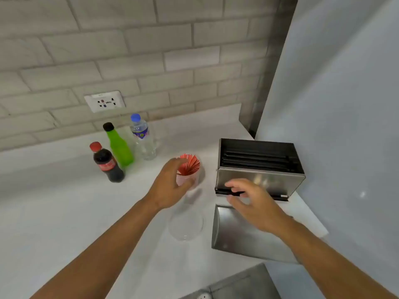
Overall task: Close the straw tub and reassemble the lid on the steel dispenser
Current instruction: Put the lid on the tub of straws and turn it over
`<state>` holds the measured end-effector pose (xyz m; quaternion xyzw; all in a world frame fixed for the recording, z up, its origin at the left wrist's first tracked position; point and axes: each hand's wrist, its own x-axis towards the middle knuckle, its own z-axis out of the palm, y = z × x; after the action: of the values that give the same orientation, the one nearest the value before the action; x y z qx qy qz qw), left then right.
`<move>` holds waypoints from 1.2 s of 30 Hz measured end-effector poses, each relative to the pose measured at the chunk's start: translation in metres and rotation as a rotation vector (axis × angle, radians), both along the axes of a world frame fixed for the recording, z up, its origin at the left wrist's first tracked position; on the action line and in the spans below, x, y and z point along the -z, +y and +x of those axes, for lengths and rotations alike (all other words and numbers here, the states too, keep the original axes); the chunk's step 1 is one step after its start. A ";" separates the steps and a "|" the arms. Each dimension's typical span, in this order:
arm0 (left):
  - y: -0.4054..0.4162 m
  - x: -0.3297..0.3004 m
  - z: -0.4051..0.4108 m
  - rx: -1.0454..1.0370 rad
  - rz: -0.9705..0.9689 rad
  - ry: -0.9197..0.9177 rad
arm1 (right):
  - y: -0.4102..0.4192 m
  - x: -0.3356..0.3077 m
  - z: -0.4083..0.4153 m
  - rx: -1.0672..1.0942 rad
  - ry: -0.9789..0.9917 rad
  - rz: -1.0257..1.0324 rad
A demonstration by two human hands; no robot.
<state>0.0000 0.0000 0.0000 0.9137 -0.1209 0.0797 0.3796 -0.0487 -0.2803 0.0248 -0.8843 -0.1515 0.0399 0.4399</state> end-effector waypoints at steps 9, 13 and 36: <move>0.017 0.033 0.027 -0.052 -0.129 0.017 | 0.062 0.066 0.013 -0.270 0.025 -0.438; 0.022 0.045 0.040 -0.052 -0.158 0.069 | 0.088 0.083 0.022 -0.347 -0.019 -0.586; 0.028 0.041 0.017 -0.065 -0.559 0.181 | 0.087 0.042 0.016 0.017 0.334 -0.186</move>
<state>0.0166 0.0278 -0.0405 0.7805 -0.0307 0.0402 0.6231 -0.0327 -0.1935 -0.0172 -0.9034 -0.0644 0.1962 0.3757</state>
